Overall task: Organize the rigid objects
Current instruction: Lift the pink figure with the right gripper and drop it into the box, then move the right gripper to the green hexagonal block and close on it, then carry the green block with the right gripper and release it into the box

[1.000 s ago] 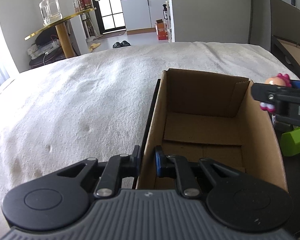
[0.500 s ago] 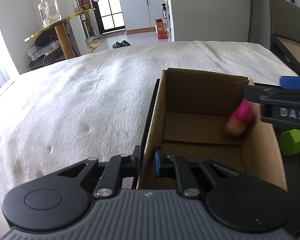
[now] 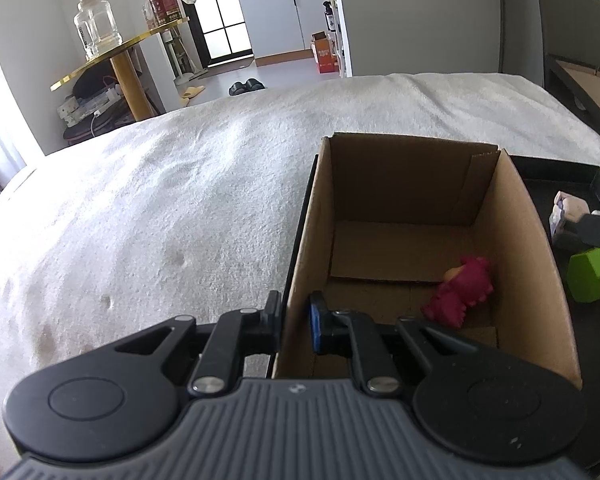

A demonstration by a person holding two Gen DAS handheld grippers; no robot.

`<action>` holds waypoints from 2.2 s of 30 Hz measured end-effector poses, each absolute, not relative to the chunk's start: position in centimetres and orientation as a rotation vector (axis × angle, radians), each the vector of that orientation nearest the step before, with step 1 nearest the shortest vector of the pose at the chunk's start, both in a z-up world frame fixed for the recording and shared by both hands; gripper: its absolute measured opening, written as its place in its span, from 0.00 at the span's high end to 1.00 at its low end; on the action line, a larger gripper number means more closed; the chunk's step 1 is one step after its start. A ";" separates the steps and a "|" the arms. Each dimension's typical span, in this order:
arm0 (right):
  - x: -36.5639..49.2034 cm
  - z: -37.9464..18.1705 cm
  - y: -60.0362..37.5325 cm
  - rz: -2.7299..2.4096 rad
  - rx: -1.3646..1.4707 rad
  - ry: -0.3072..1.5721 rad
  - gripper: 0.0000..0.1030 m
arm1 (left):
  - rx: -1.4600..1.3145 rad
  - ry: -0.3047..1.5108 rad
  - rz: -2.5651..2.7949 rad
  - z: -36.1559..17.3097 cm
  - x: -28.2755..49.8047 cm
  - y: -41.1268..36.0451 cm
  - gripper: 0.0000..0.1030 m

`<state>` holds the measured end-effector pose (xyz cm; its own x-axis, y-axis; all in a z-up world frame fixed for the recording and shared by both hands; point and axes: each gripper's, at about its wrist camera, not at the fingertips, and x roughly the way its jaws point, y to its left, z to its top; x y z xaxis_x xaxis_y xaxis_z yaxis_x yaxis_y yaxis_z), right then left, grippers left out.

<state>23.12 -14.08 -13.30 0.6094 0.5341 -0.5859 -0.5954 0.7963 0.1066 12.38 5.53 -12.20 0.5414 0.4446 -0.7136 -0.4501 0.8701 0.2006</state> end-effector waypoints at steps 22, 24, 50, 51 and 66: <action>25.4 -16.5 -18.5 0.568 -0.061 0.759 0.16 | 0.092 0.883 0.609 -11.7 15.1 3.5 0.22; 25.5 -17.1 -18.5 0.566 -0.065 0.764 0.16 | 0.108 0.891 0.601 -11.8 15.4 3.0 0.21; 25.6 -17.4 -18.0 0.568 -0.085 0.720 0.53 | 0.159 0.916 0.566 -12.1 16.7 0.3 0.17; 25.5 -17.2 -18.0 0.571 -0.084 0.718 0.53 | 0.158 0.916 0.562 -12.1 16.6 0.4 0.17; 24.7 -14.0 -16.6 0.620 -0.061 0.635 0.53 | 0.108 0.899 0.565 -11.9 15.1 2.1 0.17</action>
<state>24.70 -16.59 -14.01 0.6314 0.5232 -0.5723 -0.5593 0.8185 0.1313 15.07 2.09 -11.91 0.4882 0.5077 -0.7099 -0.4196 0.8498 0.3192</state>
